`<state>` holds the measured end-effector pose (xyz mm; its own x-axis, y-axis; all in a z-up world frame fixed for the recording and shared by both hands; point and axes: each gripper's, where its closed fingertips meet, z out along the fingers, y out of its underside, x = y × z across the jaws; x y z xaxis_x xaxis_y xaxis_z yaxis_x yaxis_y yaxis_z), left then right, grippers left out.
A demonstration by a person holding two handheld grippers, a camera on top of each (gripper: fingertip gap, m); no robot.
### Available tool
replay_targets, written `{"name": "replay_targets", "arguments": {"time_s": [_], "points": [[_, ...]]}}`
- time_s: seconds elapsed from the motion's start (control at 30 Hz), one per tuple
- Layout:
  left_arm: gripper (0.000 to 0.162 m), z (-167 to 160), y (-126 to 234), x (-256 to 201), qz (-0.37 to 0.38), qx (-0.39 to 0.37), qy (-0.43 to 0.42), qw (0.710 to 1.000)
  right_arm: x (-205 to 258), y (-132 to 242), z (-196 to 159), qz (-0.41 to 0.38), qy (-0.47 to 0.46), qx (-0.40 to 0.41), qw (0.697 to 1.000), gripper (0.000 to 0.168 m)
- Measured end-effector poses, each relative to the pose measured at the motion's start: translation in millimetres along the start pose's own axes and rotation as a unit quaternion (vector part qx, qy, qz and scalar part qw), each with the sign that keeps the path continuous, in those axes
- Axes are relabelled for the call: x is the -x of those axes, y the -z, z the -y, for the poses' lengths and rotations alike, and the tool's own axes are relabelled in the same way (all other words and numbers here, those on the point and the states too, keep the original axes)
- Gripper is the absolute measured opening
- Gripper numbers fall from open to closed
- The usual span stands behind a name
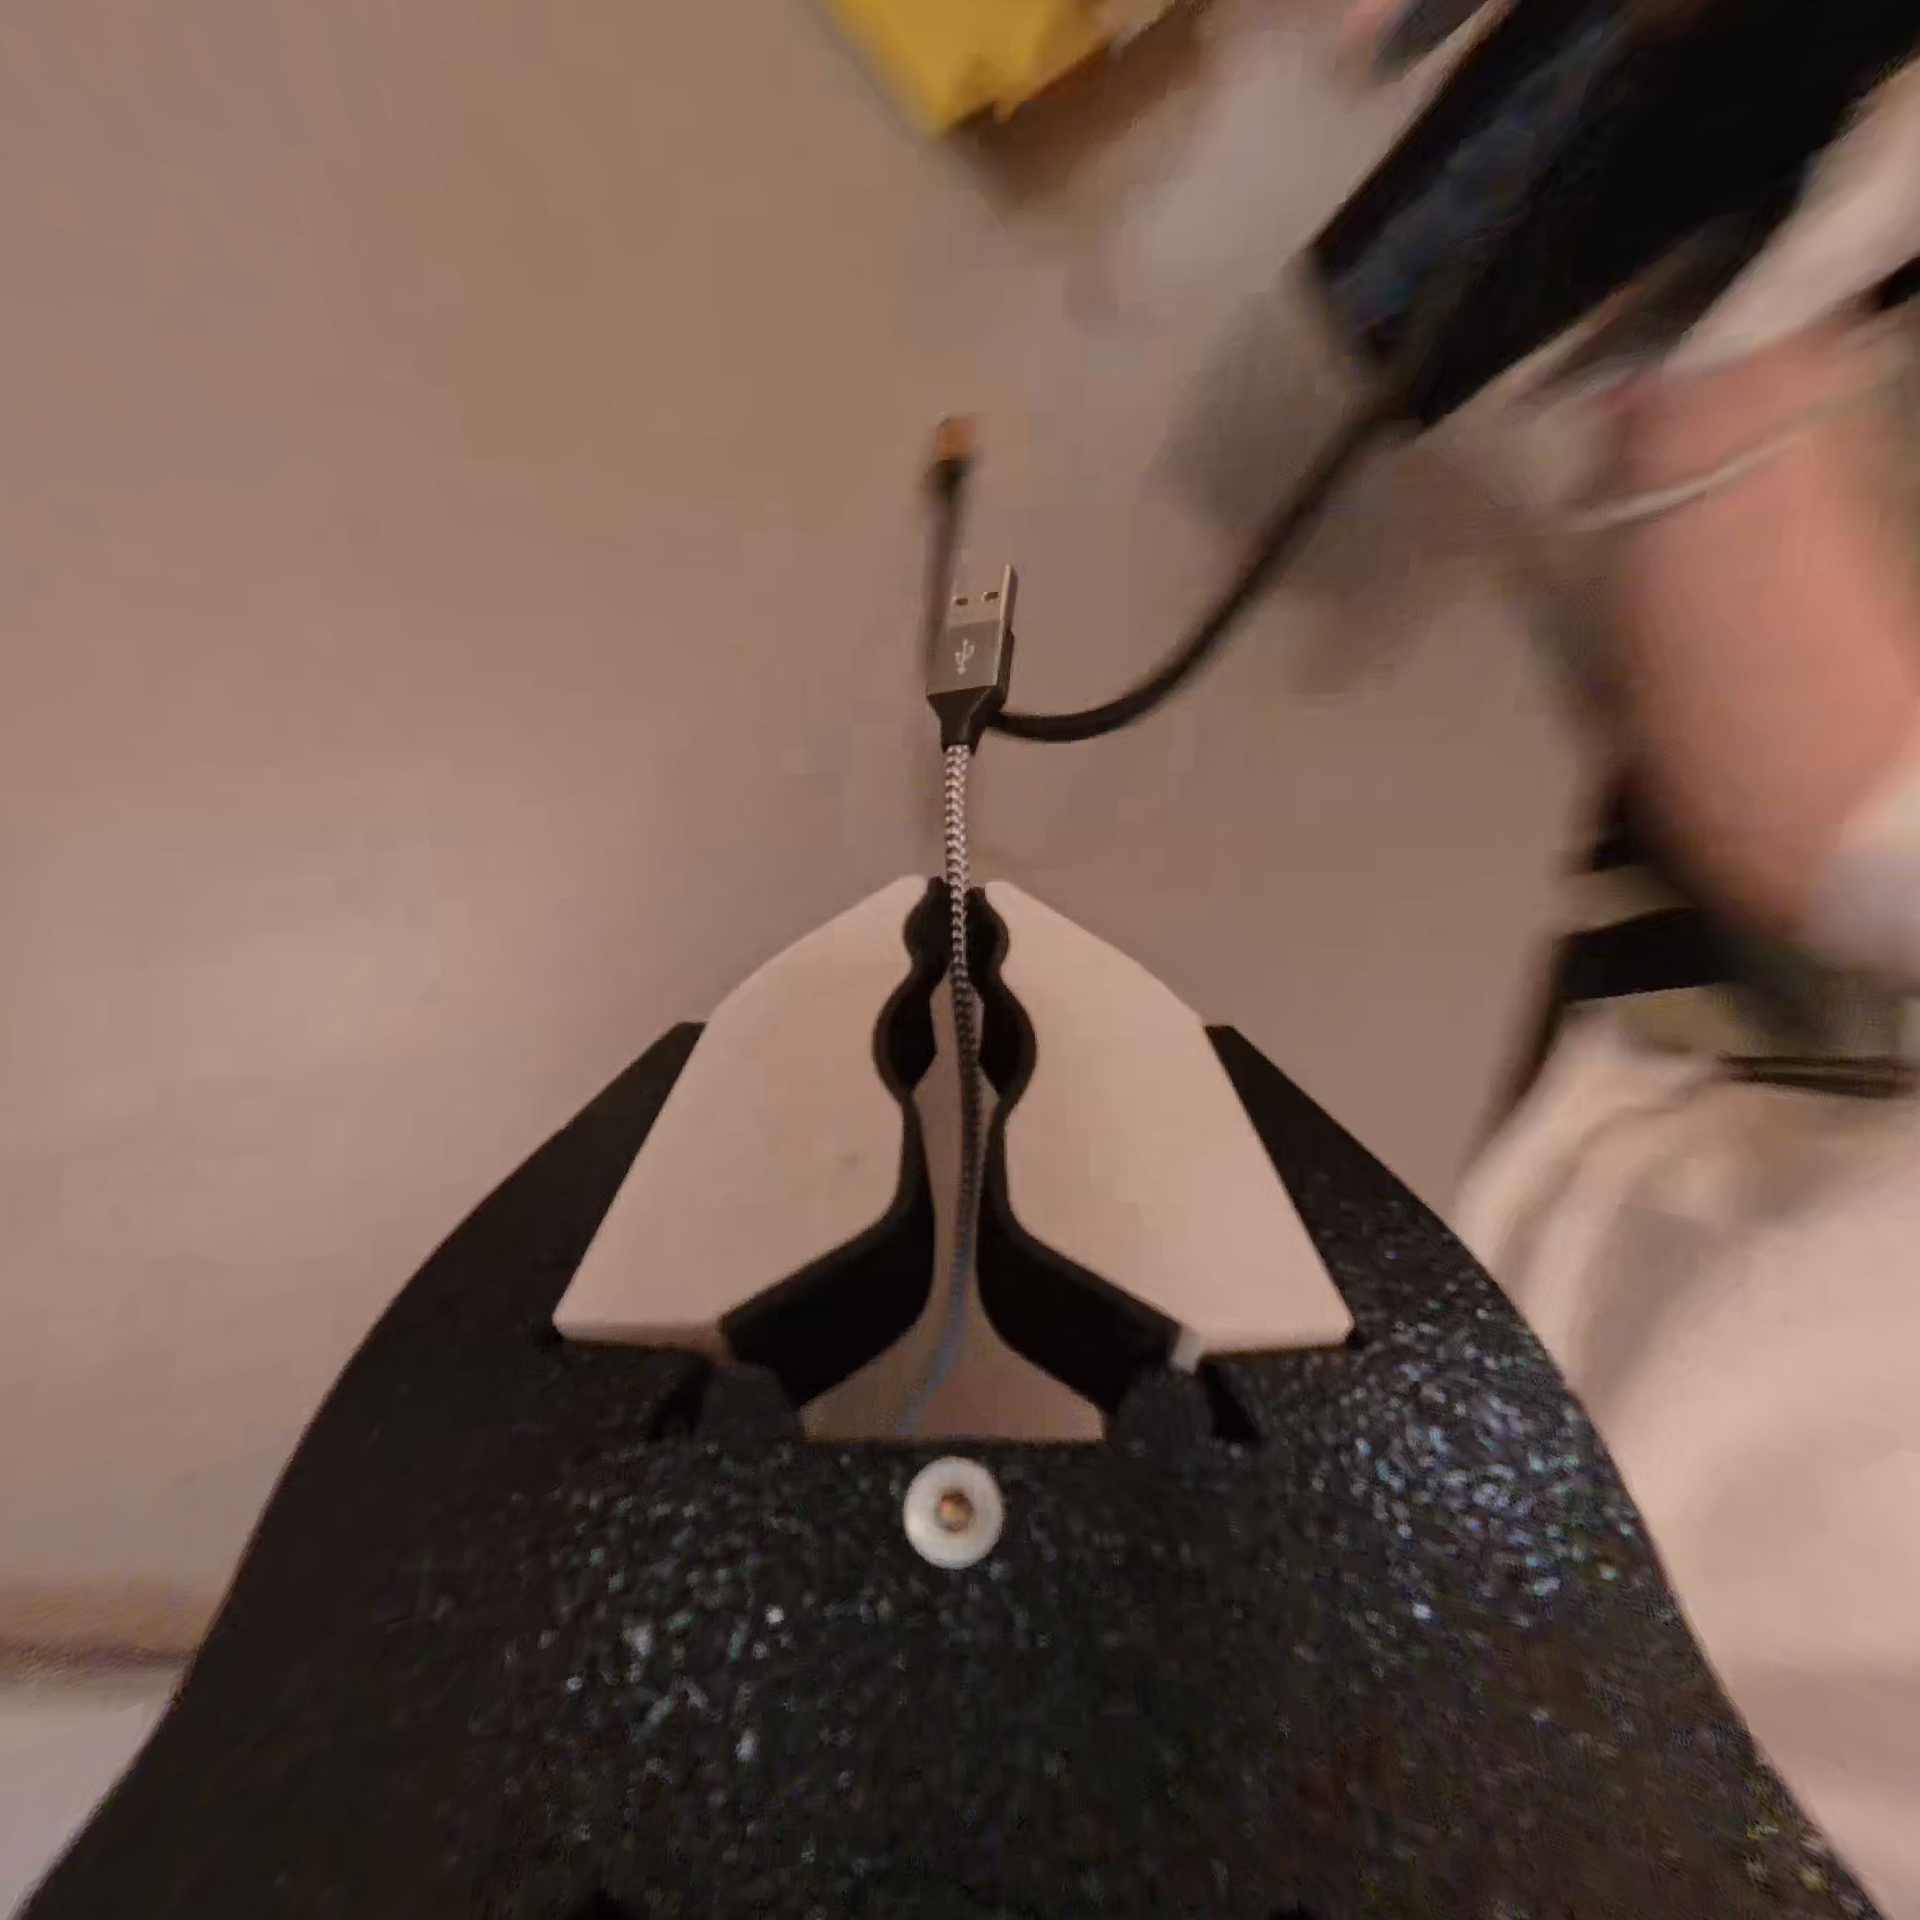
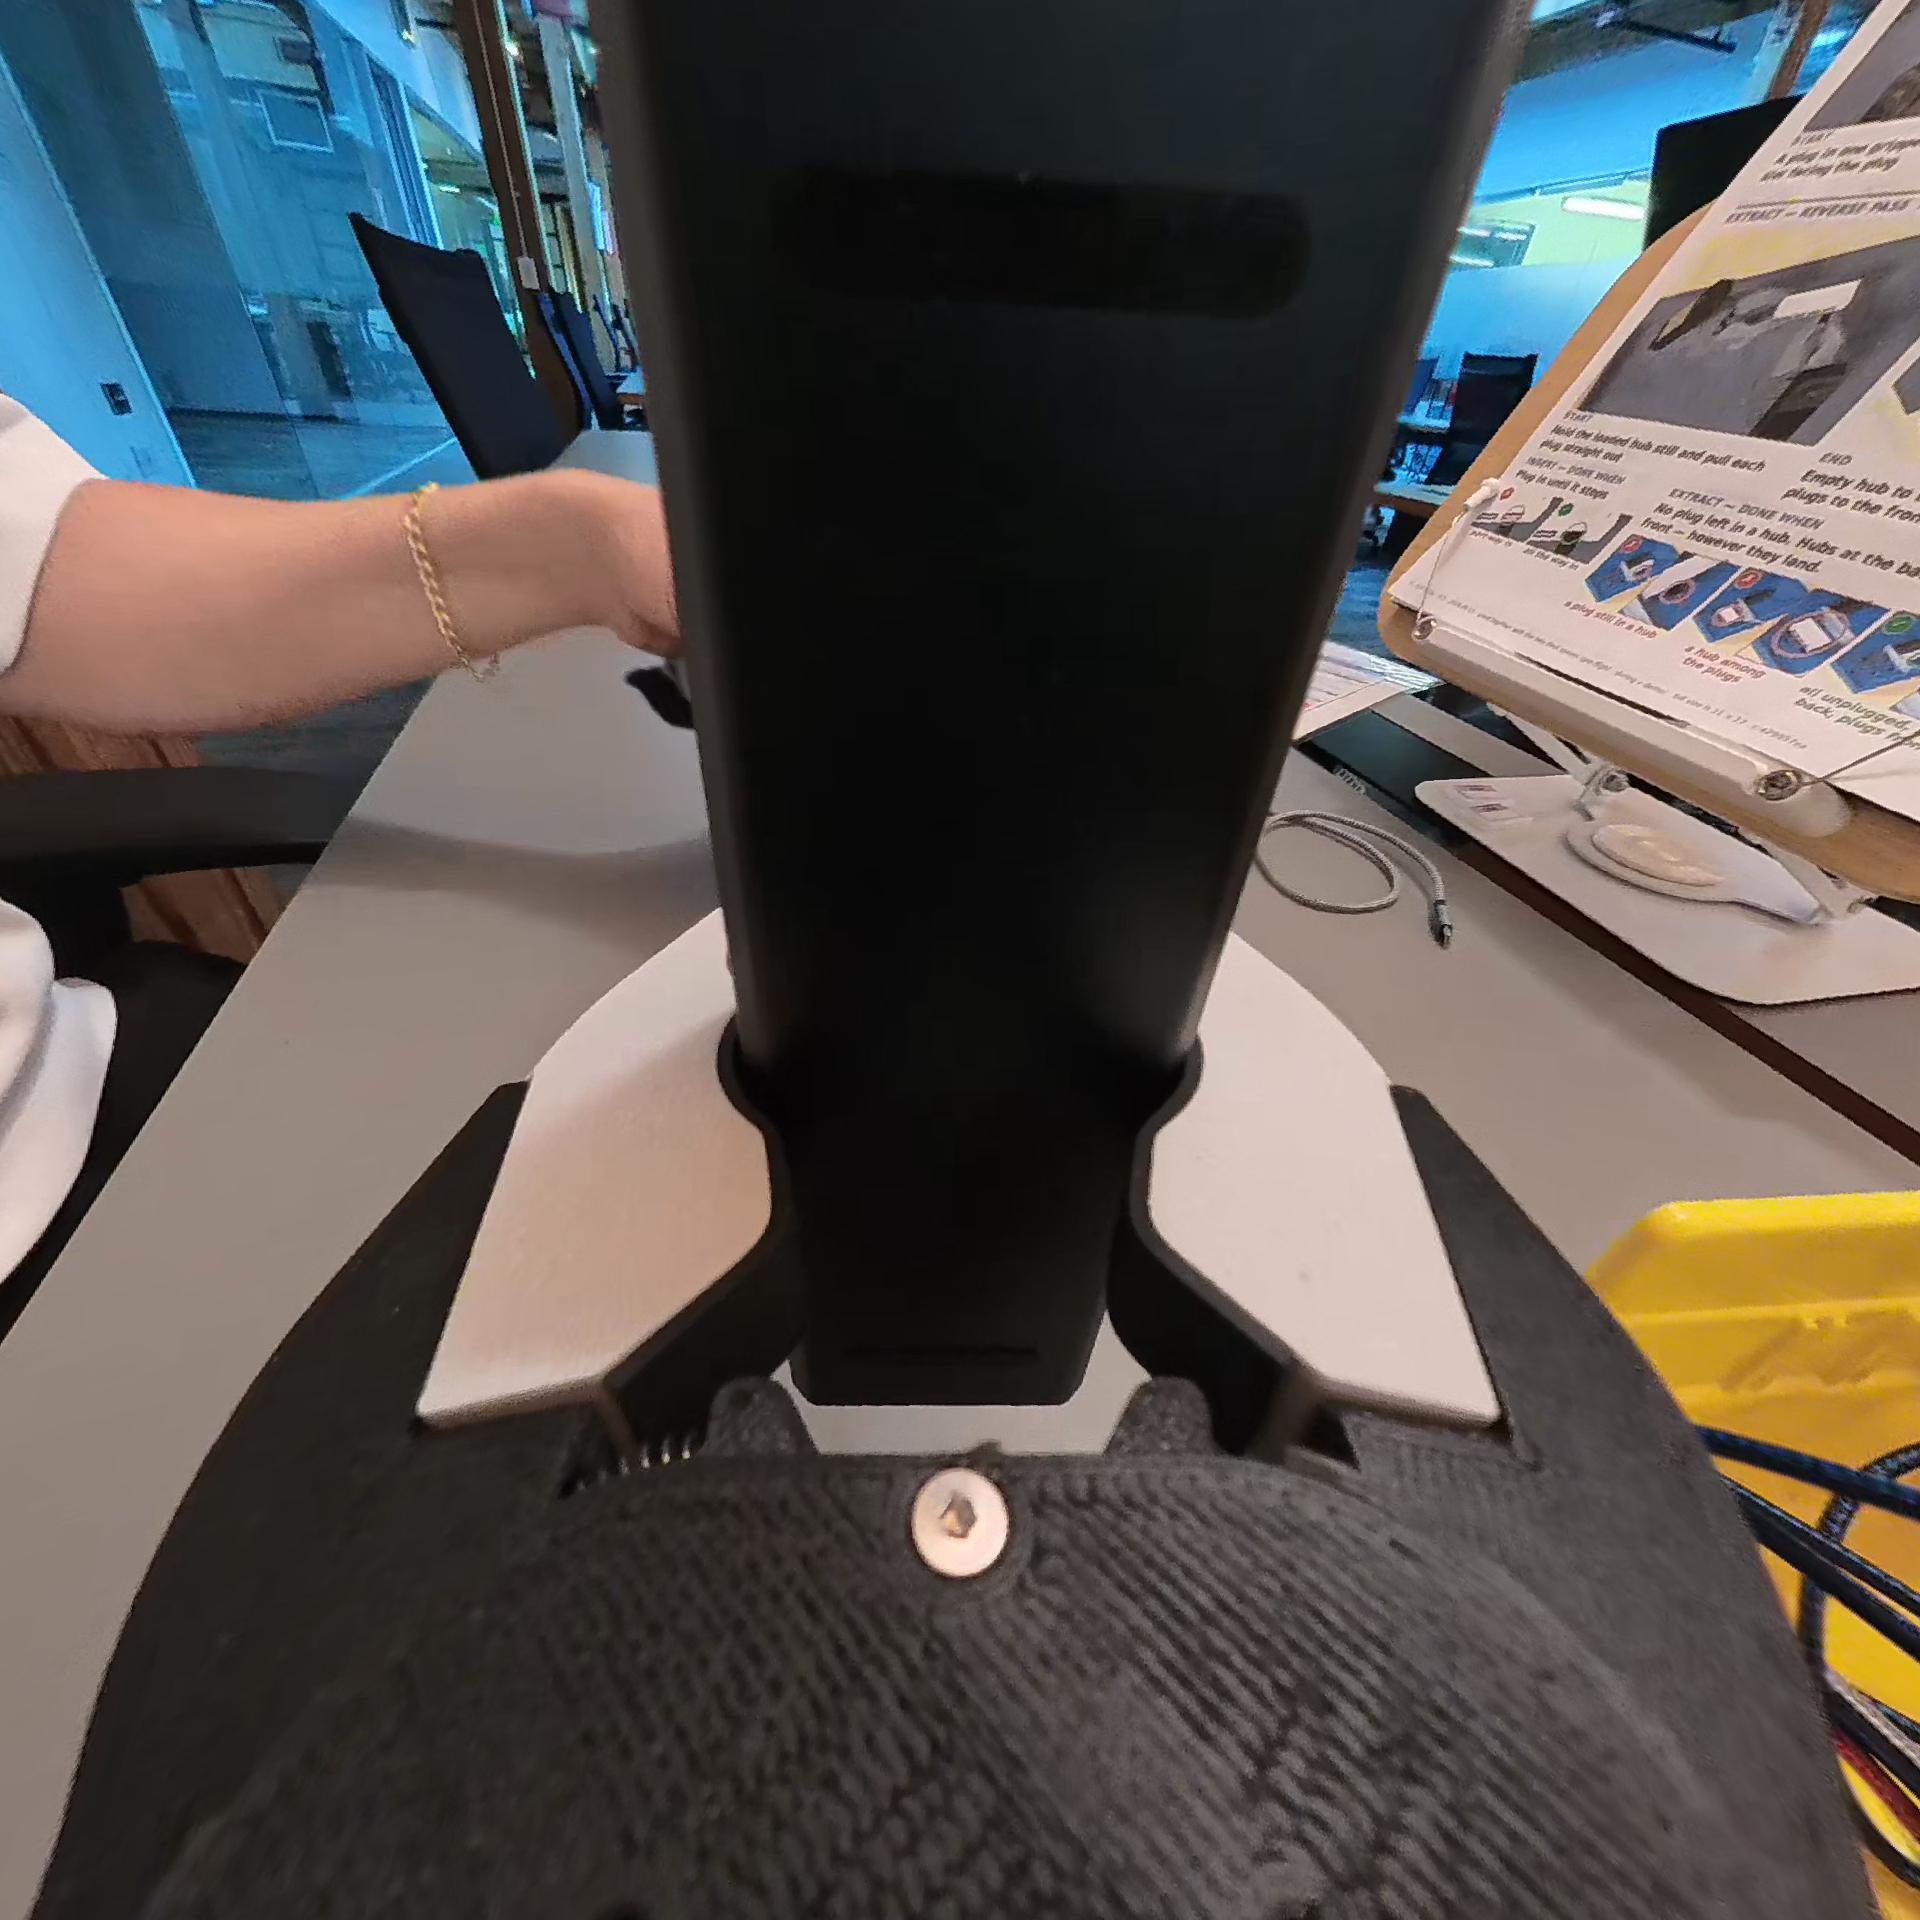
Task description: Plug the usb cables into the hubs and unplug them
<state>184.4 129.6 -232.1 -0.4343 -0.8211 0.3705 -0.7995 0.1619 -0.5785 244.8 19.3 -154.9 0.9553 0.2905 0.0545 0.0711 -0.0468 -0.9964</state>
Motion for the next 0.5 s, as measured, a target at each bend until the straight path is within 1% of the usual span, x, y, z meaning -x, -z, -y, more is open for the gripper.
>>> {"name": "replay_targets", "arguments": {"time_s": [0.03,0.1,0.17,0.2,0.3,0.37,0.5], "points": [[0.002,7.8,11.9,-16.6,-0.065,-0.034,0.03,0.997,-0.8,1.5,0.7,-0.002,0.0,-0.001,1.0,0.072],[0.002,18.5,39.8,-41.8,-0.177,-0.091,0.072,0.977,-2.1,4.5,2.4,-0.006,0.001,-0.005,1.0,0.072],[0.002,17.1,63.9,-57.4,-0.255,-0.117,0.091,0.956,-3.0,7.5,4.5,-0.008,0.001,-0.009,1.0,0.072],[0.002,17.2,75.9,-65.5,-0.296,-0.135,0.094,0.941,-3.4,8.6,5.6,-0.009,0.0,-0.011,1.0,0.072],[0.002,19.5,113.6,-95.0,-0.434,-0.191,0.103,0.874,-2.9,8.7,6.9,-0.009,0.002,-0.012,1.0,0.072],[0.002,14.9,129.2,-113.1,-0.488,-0.198,0.08,0.846,-1.2,6.5,7.2,-0.007,0.005,-0.009,1.0,0.072],[0.002,14.0,151.3,-144.7,-0.538,-0.197,0.012,0.819,3.0,2.3,7.2,-0.001,0.01,-0.002,1.0,0.072]]}}
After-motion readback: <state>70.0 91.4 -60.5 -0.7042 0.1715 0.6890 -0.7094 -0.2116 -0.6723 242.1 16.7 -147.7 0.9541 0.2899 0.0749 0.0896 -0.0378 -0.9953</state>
